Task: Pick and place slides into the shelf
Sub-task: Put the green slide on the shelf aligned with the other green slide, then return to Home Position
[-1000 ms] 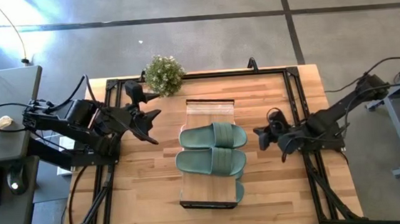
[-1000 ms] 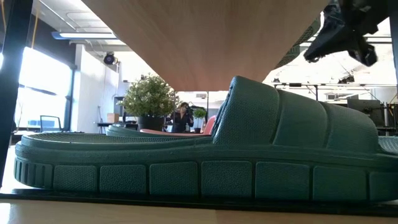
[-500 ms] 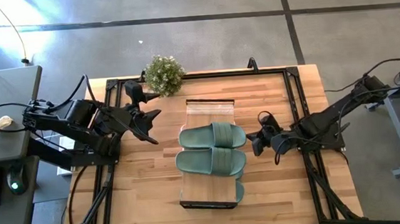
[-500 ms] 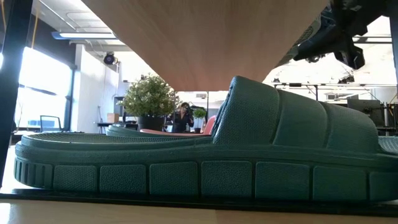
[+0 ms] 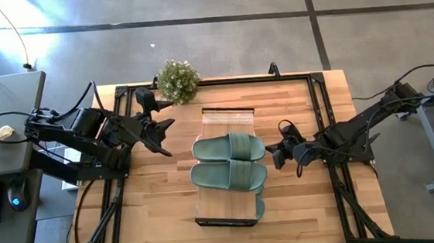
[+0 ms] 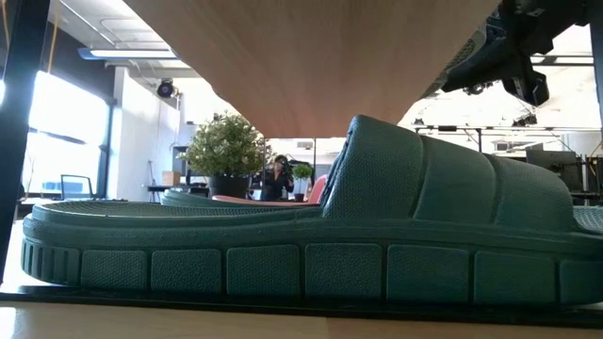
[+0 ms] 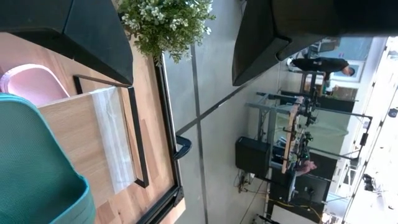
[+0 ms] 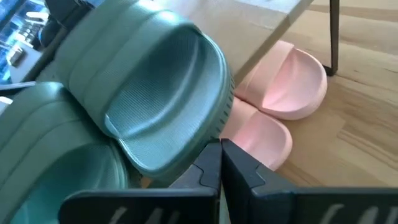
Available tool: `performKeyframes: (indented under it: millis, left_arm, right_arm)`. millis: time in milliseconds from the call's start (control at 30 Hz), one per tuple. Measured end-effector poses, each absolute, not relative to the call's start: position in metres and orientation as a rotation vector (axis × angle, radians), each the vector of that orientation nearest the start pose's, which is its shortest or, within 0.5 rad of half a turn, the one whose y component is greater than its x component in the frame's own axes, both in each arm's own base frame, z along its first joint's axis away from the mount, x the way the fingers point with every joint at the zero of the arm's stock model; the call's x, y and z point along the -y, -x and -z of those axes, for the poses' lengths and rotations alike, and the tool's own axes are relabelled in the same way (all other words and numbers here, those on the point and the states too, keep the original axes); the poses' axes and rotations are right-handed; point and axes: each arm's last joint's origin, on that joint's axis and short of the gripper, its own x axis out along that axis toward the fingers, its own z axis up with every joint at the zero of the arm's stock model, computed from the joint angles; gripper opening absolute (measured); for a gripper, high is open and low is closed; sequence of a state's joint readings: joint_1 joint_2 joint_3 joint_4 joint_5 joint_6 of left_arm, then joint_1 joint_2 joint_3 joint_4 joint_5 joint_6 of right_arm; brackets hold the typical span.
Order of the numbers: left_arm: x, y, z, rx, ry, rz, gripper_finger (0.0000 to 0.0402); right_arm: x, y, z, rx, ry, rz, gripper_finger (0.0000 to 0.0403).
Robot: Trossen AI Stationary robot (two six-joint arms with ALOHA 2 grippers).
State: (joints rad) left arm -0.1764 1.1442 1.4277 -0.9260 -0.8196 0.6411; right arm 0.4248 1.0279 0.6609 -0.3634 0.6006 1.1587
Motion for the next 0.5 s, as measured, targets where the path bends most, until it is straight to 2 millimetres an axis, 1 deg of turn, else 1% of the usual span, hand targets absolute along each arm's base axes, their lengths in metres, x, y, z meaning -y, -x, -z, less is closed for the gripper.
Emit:
performKeyframes:
  millis: [167,300,400,500]
  left_arm:
    - [0.014,-0.2,-0.418,-0.765,-0.913,-0.422,0.0257]
    - [0.014,-0.2,-0.418,-0.754,-0.897,-0.414,0.0257]
    - [0.014,-0.198,-0.42,-0.707,-0.851,-0.32,0.0257]
    - [0.003,-0.196,-0.426,-0.61,-0.738,-0.168,0.025]
  right_arm:
    - [-0.066,-0.185,-0.234,-0.501,-0.744,0.512,0.0]
    - [-0.06,-0.172,-0.239,-0.499,-0.759,0.546,0.0]
    - [-0.053,-0.158,-0.248,-0.468,-0.759,0.561,0.0]
    - [-0.045,-0.142,-0.259,-0.409,-0.787,0.549,0.0]
